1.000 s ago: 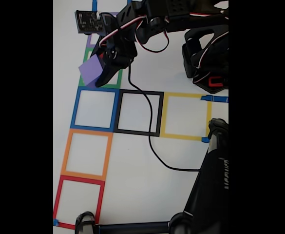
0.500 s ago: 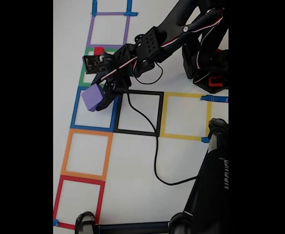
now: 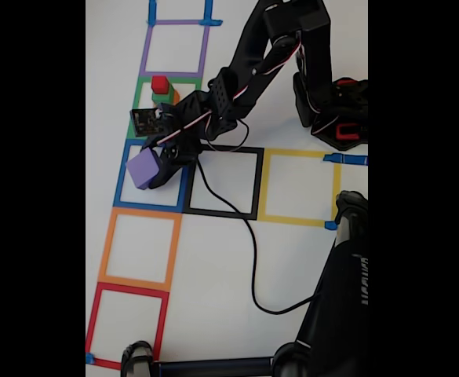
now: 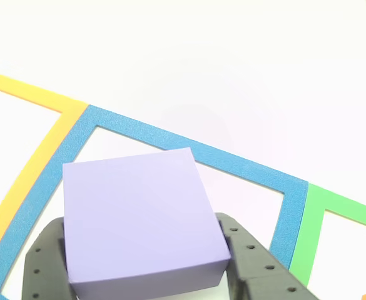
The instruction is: Tower of hanoi
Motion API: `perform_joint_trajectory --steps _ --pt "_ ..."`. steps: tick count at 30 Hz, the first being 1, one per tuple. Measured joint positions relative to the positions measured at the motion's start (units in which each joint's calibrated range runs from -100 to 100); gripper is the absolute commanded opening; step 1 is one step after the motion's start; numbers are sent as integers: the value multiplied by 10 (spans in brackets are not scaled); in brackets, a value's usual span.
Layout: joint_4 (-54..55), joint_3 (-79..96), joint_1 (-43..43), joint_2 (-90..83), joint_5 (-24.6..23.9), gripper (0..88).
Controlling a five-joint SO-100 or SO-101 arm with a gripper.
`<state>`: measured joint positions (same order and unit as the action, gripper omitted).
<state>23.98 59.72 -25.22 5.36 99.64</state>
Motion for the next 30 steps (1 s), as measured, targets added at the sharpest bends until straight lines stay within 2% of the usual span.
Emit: perform_joint_trajectory --steps 5,22,30 --pt "52 -1 -6 36 0 123" --pt "114 36 -5 64 0 145" --pt "146 35 -4 99 0 205"
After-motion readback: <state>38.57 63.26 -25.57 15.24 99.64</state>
